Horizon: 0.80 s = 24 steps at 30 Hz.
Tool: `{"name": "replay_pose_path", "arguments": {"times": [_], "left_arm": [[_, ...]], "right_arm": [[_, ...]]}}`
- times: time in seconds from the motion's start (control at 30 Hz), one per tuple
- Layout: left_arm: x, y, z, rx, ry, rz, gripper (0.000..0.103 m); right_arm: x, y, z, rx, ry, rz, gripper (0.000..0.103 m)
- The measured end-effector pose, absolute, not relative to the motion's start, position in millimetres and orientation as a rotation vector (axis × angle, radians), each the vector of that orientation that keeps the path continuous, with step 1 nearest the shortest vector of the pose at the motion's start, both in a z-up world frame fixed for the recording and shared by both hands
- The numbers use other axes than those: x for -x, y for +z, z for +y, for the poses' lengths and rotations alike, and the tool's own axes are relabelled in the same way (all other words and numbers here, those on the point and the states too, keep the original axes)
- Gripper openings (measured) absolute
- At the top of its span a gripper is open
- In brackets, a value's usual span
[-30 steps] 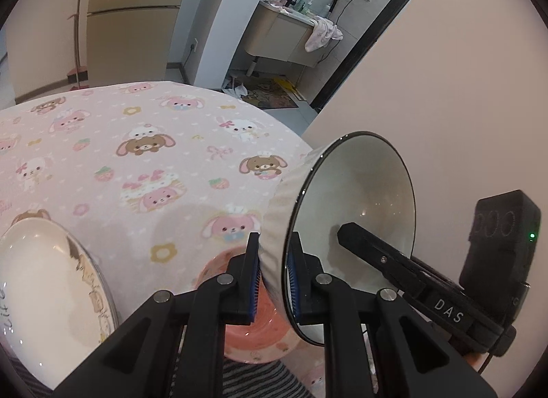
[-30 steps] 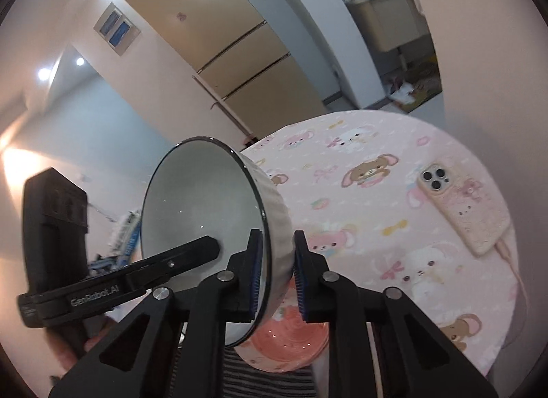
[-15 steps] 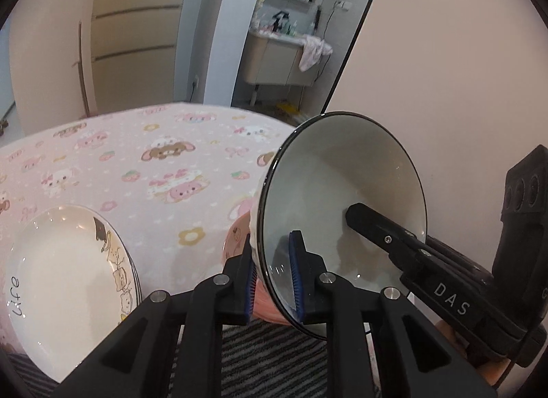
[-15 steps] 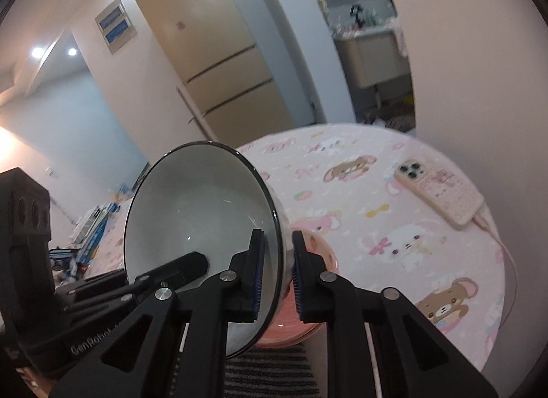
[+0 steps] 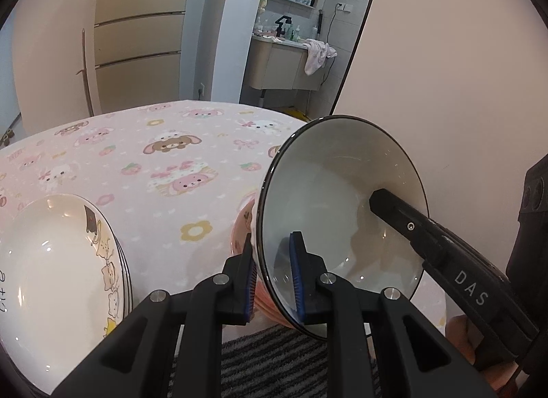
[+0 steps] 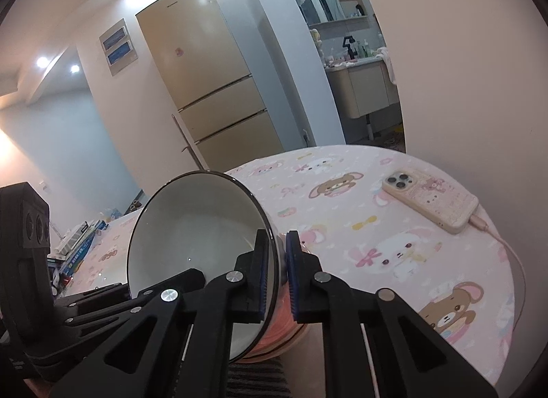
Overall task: Organize plates and bowls
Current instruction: 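Lift the white bowl with both grippers and carry it over the pink bowl, then lower the white bowl into the pink bowl and open both grippers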
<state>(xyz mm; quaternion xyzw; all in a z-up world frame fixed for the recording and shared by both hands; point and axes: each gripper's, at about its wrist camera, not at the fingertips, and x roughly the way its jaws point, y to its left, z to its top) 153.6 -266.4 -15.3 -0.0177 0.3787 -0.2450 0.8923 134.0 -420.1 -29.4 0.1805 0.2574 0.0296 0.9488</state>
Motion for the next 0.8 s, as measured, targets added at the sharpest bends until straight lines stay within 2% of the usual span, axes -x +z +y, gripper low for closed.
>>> {"name": "replay_pose_path", "arguments": {"times": [0.3, 0.8], "left_arm": [[-151, -11, -264, 0.001, -0.478, 0.676, 0.019], [-158, -15, -258, 0.037, -0.470, 0.684, 0.017]], "right_arm": [[-137, -41, -426, -0.400, 0.027, 0.551, 0.012], [-145, -40, -425, -0.364, 0.043, 0.541, 0.015]]}}
